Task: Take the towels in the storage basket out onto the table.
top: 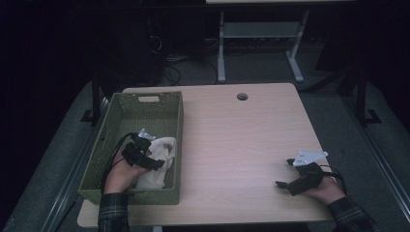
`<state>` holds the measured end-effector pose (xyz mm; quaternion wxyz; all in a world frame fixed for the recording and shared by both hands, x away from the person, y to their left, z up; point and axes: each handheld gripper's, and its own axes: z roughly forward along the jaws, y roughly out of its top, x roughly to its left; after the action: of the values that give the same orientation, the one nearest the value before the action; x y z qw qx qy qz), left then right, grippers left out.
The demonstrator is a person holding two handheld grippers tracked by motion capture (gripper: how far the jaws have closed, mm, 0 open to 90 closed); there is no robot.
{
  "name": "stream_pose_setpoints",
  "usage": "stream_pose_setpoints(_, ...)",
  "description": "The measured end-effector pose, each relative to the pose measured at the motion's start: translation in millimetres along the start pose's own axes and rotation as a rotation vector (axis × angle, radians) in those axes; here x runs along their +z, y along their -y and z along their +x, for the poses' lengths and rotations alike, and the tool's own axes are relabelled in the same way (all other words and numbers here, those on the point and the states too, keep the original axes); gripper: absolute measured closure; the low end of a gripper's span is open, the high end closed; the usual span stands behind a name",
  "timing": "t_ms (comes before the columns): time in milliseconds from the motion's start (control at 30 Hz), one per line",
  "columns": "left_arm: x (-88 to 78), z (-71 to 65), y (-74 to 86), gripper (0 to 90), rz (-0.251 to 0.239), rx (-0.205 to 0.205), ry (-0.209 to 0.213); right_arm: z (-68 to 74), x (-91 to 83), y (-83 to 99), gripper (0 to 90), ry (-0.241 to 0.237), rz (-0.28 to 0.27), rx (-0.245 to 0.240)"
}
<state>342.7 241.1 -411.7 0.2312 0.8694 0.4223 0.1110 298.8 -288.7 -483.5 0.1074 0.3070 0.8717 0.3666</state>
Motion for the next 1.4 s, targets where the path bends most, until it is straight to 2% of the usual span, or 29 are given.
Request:
stream_pose_setpoints(167, 10.7, -0.6, 1.9, 13.7, 0.083, -0.008, -0.023, 0.0, 0.0, 0.0, 1.5, 0.0, 0.0, 0.0)
stream_pose_setpoints(200, 12.8, -0.4, 2.4, 13.8, 0.098, -0.017, -0.007, 0.1, 0.0, 0.0, 1.5, 0.0, 0.0, 0.0)
stream_pose_setpoints(633, 21.9, -0.8, 4.2, 14.4, 0.185, -0.023, 0.01, 0.1, 0.0, 0.1, 1.5, 0.0, 0.0, 0.0)
stream_pose_setpoints(733, 22.8, -1.3, 4.5, 18.3, 0.2, -0.024, 0.023, 0.0, 0.0, 0.1, 1.5, 0.0, 0.0, -0.001)
stream_pose_setpoints(833, 21.8, -1.1, 4.3, 23.9, 0.204, -0.029, 0.027, 0.0, 0.0, 0.0, 1.5, 0.0, 0.0, -0.001)
stream_pose_setpoints(867, 21.0, -0.6, 4.2, 30.7, 0.207, -0.032, 0.028, 0.0, 0.0, 0.1, 1.5, 0.0, 0.0, -0.001)
stream_pose_setpoints(900, 20.2, -0.3, 4.0, 30.7, 0.207, -0.037, 0.032, 0.0, 0.0, 0.1, 1.5, 0.0, 0.0, -0.001)
stream_pose_setpoints(1033, 15.0, 0.2, 3.5, 55.2, 0.199, -0.046, 0.04, 0.0, 0.0, 0.0, 1.5, 0.0, 0.0, -0.001)
stream_pose_setpoints(1100, 13.7, -0.1, 3.3, 62.6, 0.196, -0.055, 0.043, 0.0, 0.0, 0.0, 1.5, 0.0, 0.0, -0.001)
stream_pose_setpoints(1167, 12.0, 0.9, 3.1, 67.5, 0.19, -0.062, 0.051, 0.0, 0.0, 0.0, 1.5, 0.0, 0.0, -0.001)
stream_pose_setpoints(1267, 6.9, 3.0, 2.4, 70.2, 0.154, -0.074, 0.056, 0.0, 0.0, 0.0, 1.5, 0.0, 0.0, 0.0)
stream_pose_setpoints(1400, -1.1, 5.4, 1.9, 71.4, 0.082, -0.098, 0.062, 0.0, 0.0, 0.0, 1.5, 0.0, 0.0, 0.0)
